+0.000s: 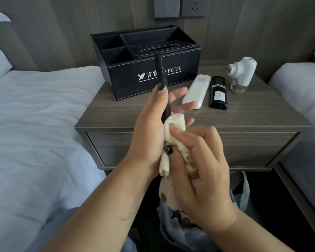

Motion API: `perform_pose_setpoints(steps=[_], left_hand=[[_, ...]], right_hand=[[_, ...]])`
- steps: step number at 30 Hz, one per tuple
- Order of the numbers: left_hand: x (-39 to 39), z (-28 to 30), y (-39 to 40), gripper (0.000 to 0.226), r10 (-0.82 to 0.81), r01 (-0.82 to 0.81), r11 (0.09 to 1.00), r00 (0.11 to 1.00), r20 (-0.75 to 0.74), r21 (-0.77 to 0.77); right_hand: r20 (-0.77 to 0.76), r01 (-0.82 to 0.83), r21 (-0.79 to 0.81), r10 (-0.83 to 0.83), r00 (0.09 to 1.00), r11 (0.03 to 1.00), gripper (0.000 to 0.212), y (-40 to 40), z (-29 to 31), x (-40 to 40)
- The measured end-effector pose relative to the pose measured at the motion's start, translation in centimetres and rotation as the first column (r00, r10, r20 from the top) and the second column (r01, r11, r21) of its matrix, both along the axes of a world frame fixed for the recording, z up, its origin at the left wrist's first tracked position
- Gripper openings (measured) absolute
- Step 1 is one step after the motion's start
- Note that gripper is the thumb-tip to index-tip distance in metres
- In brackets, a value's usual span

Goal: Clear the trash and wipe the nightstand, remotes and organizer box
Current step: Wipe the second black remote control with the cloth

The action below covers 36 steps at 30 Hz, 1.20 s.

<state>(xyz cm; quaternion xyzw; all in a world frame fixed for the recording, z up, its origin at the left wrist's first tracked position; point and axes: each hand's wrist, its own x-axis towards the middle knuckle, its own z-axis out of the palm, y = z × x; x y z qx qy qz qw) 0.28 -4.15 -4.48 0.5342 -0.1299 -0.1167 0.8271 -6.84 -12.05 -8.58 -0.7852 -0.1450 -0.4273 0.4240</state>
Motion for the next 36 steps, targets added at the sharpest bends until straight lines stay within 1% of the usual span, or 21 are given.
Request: perform_pose_setpoints(steps=[2, 4, 6, 7, 9, 10, 12, 13, 14, 15, 16, 18, 21, 24, 26, 28, 31, 36], left_hand=[[-0.3, 0.1, 0.3, 0.053, -0.118, 0.118, 0.993, 0.992, -0.039, 0.014], [-0.8, 0.2, 0.4, 0.055, -0.237, 0.238, 0.971, 0.969, -0.069, -0.001], [-1.1, 0.2, 0.2, 0.060, -0.368, 0.362, 0.930, 0.923, -0.116, -0.066], [-1.3, 0.1, 0.1, 0.062, -0.418, 0.408, 0.907, 0.901, -0.112, -0.106], [-1.3, 0.0, -0.3, 0.065, -0.464, 0.442, 0.880, 0.878, -0.116, -0.172], [-1.3, 0.0, -0.4, 0.065, -0.514, 0.485, 0.848, 0.851, -0.106, -0.214], [-1.6, 0.5, -0.5, 0.063, -0.581, 0.562, 0.779, 0.813, 0.016, -0.278], [-1.6, 0.3, -0.6, 0.063, -0.578, 0.563, 0.780, 0.816, 0.031, -0.274], [-1.5, 0.1, -0.7, 0.061, -0.583, 0.559, 0.785, 0.812, -0.014, -0.266], [-1.4, -0.2, -0.9, 0.057, -0.529, 0.503, 0.830, 0.847, -0.053, -0.241], [-1.5, -0.4, -1.1, 0.050, -0.460, 0.443, 0.870, 0.887, -0.036, -0.216], [-1.8, -0.5, -1.4, 0.040, -0.389, 0.387, 0.906, 0.921, 0.027, -0.172], [-1.8, -0.7, -1.6, 0.036, -0.306, 0.314, 0.943, 0.948, 0.084, -0.107], [-1.8, -0.8, -1.7, 0.037, -0.216, 0.217, 0.976, 0.964, 0.154, 0.011], [-1.9, -0.6, -1.7, 0.037, -0.170, 0.149, 0.983, 0.960, 0.223, 0.110], [-2.0, -0.5, -1.8, 0.038, -0.164, 0.100, 0.971, 0.937, 0.308, 0.215], [-2.2, -0.3, -1.9, 0.037, -0.191, 0.088, 0.958, 0.906, 0.379, 0.272], [-2.4, -0.3, -1.8, 0.043, -0.229, 0.086, 0.933, 0.891, 0.392, 0.351]], right_hand=[[0.024, -0.005, -0.049, 0.006, 1.000, 0.999, 0.029, -0.4, 0.3, 0.0], [0.066, 0.030, -0.087, -0.024, 0.998, 0.996, 0.028, -0.8, 0.8, 0.2], [0.115, 0.092, -0.098, -0.081, 0.990, 0.991, 0.027, -1.4, 1.3, 0.5], [0.138, 0.121, -0.098, -0.107, 0.985, 0.988, 0.027, -1.6, 1.5, 0.7], [0.171, 0.166, -0.111, -0.145, 0.974, 0.980, 0.025, -2.0, 1.9, 0.9], [0.184, 0.182, -0.120, -0.158, 0.970, 0.976, 0.025, -2.2, 2.1, 1.0], [0.203, 0.204, -0.125, -0.176, 0.963, 0.971, 0.024, -2.5, 2.5, 1.1], [0.211, 0.213, -0.123, -0.184, 0.960, 0.969, 0.023, -2.7, 2.7, 1.2], [0.218, 0.225, -0.116, -0.196, 0.956, 0.967, 0.023, -2.9, 2.9, 1.2], [0.223, 0.241, -0.106, -0.213, 0.951, 0.965, 0.023, -3.1, 3.0, 1.4], [0.224, 0.260, -0.091, -0.235, 0.946, 0.961, 0.023, -3.3, 3.2, 1.5], [0.210, 0.294, -0.053, -0.277, 0.938, 0.954, 0.022, -3.6, 3.2, 1.7], [0.141, 0.313, 0.013, -0.312, 0.940, 0.950, 0.022, -3.5, 3.0, 1.7], [0.075, 0.318, 0.051, -0.321, 0.944, 0.947, 0.022, -3.1, 2.8, 1.7], [0.054, 0.321, 0.060, -0.324, 0.944, 0.945, 0.022, -3.3, 2.7, 1.8], [0.052, 0.333, 0.056, -0.336, 0.940, 0.941, 0.021, -3.6, 2.9, 2.0], [0.081, 0.344, 0.005, -0.344, 0.936, 0.939, 0.019, -4.2, 3.1, 2.1], [0.118, 0.392, -0.032, -0.386, 0.915, 0.919, 0.018, -5.3, 3.8, 2.6]])
